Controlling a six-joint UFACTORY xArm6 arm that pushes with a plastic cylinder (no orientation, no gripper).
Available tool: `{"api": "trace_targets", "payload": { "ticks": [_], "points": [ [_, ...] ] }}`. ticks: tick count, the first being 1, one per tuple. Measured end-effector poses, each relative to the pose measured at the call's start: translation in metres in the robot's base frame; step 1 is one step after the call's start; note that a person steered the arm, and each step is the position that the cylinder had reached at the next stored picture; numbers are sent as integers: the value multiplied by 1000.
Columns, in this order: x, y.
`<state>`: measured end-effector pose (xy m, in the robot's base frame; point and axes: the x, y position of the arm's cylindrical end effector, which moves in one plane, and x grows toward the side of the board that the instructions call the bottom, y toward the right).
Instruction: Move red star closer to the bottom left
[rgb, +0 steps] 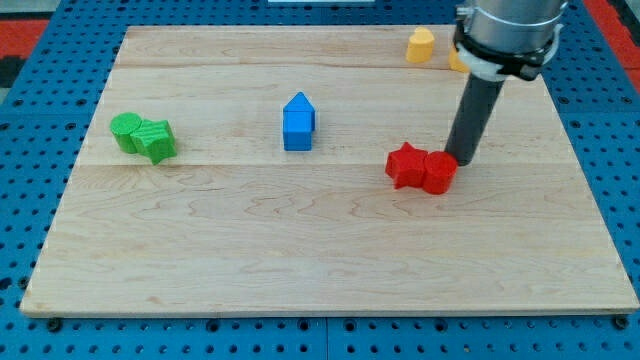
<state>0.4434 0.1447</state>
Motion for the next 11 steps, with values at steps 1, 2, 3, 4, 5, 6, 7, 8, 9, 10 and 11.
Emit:
{"api": "trace_targets", "payload": {
  "ticks": [1,2,3,4,5,6,7,8,9,10,11],
  "points": [
    [20,-23],
    [21,-45],
    [18,-35],
    [-1,-26],
    [-13,-62],
    [32,-127],
    [58,-150],
    [65,-242],
    [71,-274],
    [110,-249],
    [126,-262]
  ]
}}
